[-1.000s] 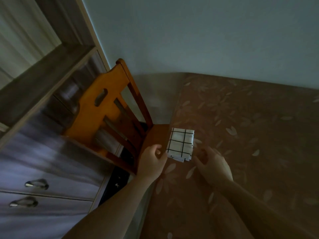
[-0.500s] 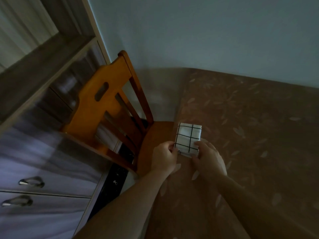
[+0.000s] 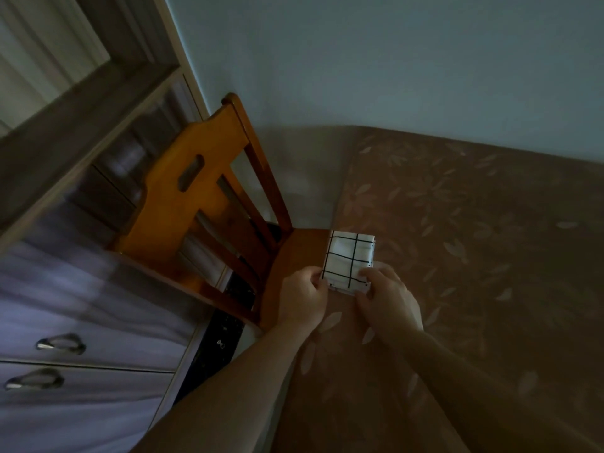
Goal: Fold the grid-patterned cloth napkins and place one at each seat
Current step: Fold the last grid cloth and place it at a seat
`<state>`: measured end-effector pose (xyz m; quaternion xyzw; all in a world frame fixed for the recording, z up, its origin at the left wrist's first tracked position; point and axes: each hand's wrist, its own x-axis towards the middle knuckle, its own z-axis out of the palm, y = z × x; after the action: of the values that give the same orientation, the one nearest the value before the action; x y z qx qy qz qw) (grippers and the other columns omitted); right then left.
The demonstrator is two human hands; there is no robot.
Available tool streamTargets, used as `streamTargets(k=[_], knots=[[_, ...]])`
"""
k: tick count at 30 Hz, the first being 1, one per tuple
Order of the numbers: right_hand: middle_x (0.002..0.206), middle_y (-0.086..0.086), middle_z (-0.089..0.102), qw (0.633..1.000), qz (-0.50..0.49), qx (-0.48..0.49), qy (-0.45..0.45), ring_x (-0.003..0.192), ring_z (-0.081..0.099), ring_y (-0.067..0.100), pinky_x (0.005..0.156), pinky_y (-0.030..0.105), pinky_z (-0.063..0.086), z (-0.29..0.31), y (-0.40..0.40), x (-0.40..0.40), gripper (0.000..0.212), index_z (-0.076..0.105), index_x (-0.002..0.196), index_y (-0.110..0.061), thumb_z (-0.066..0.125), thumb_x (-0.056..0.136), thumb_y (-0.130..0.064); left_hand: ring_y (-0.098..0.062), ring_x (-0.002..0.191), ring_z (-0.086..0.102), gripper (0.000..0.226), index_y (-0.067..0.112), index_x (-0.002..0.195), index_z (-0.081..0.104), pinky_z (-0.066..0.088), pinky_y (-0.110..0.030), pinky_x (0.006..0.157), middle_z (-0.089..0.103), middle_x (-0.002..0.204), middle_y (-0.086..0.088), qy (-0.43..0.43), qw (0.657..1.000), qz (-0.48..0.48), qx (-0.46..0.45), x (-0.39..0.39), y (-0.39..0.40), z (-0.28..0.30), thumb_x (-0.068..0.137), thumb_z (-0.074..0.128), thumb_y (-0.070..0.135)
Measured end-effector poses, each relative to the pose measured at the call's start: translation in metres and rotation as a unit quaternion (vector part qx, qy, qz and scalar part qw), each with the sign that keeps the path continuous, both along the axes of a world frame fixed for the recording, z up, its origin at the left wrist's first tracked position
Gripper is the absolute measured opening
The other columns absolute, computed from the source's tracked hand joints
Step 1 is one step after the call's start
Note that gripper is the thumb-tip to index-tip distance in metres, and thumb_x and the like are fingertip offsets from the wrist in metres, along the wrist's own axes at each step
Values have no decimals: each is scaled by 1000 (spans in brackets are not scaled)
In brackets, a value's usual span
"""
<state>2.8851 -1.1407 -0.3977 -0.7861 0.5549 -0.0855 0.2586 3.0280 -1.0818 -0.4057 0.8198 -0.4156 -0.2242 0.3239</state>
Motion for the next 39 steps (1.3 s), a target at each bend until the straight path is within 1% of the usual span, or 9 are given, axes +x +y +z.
streamTargets(k=[4, 7, 9, 11, 16, 19, 29, 35, 39], knots=[[134, -10, 50, 1000, 6, -7, 1, 104, 60, 14, 79, 31, 52, 9, 4, -7, 42, 54, 127, -30, 59, 86, -36, -10, 102, 57, 38, 19, 129, 56, 47, -24, 83, 60, 116, 2, -16, 999, -27, 20, 3, 9, 9, 92, 59, 27], [121, -9, 55, 999, 0, -37, 12, 97, 58, 11, 82, 34, 52, 29, 9, -27, 38, 55, 122, -33, 54, 87, -47, -10, 106, 52, 45, 26, 132, 51, 46, -26, 84, 53, 122, 7, -82, 992, -91, 36, 8, 21, 29, 88, 60, 34], [115, -8, 56, 997, -19, -58, 46, 100, 54, 13, 87, 35, 47, 48, 14, -47, 38, 54, 118, -34, 53, 85, -51, -14, 114, 50, 49, 26, 132, 50, 47, -31, 91, 53, 125, 5, -146, 976, -155, 37, 11, 27, 46, 85, 61, 36], [120, -8, 55, 992, -50, -76, 85, 107, 54, 18, 90, 36, 44, 73, 28, -72, 39, 53, 119, -35, 53, 85, -52, -18, 118, 49, 54, 25, 134, 49, 46, -35, 96, 53, 130, 3, -190, 955, -219, 56, 8, 31, 68, 84, 62, 40], [138, -6, 47, 972, -142, -101, 157, 124, 49, 20, 99, 38, 40, 131, 101, -151, 60, 40, 139, -31, 55, 86, -54, -24, 126, 46, 60, 28, 137, 47, 45, -39, 98, 50, 139, 2, -220, 911, -343, 69, -35, 45, 123, 83, 61, 48], [137, -5, 47, 962, -195, -95, 166, 125, 48, 21, 99, 39, 40, 156, 158, -194, 58, 42, 136, -33, 55, 85, -56, -22, 129, 44, 58, 30, 139, 44, 44, -38, 100, 45, 143, 3, -220, 886, -405, 53, -76, 70, 147, 87, 57, 51], [137, -1, 48, 928, -317, -54, 190, 125, 50, 24, 101, 39, 43, 190, 345, -372, 62, 43, 138, -31, 61, 82, -54, -23, 130, 44, 57, 31, 141, 41, 42, -38, 102, 41, 146, 0, -208, 858, -468, 26, -234, 194, 178, 89, 56, 49], [135, 0, 50, 925, -339, -39, 168, 121, 51, 23, 97, 41, 45, 190, 455, -484, 62, 45, 136, -28, 59, 82, -54, -21, 127, 45, 56, 31, 141, 39, 44, -36, 97, 42, 145, 2, -206, 847, -489, 23, -347, 299, 175, 90, 54, 49], [132, 1, 53, 930, -334, -40, 147, 118, 52, 24, 99, 45, 46, 189, 482, -533, 56, 50, 130, -26, 58, 82, -55, -19, 125, 46, 54, 33, 139, 40, 49, -36, 92, 43, 143, 4, -189, 849, -492, 34, -393, 337, 174, 90, 54, 50]])
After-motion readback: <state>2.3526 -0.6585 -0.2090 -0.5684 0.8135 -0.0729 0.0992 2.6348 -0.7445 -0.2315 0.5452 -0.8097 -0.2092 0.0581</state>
